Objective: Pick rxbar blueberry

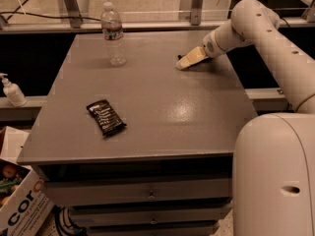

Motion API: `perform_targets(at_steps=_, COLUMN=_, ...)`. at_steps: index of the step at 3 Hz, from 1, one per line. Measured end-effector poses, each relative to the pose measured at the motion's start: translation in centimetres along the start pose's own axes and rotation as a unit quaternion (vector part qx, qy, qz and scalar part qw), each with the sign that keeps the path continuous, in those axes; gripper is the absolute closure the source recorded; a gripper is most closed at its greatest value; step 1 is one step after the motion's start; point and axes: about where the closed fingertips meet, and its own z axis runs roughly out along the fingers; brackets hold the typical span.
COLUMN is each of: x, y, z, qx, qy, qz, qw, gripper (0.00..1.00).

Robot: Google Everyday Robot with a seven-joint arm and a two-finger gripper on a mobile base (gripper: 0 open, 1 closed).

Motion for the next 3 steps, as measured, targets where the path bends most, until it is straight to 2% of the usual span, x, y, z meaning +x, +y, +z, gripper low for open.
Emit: perform_targets(at_steps=3, x=-1.01, y=-0.02, z=-1.06, qx=0.000, qy=0.000, qz=0.000, qw=1.0000, gripper=0.87)
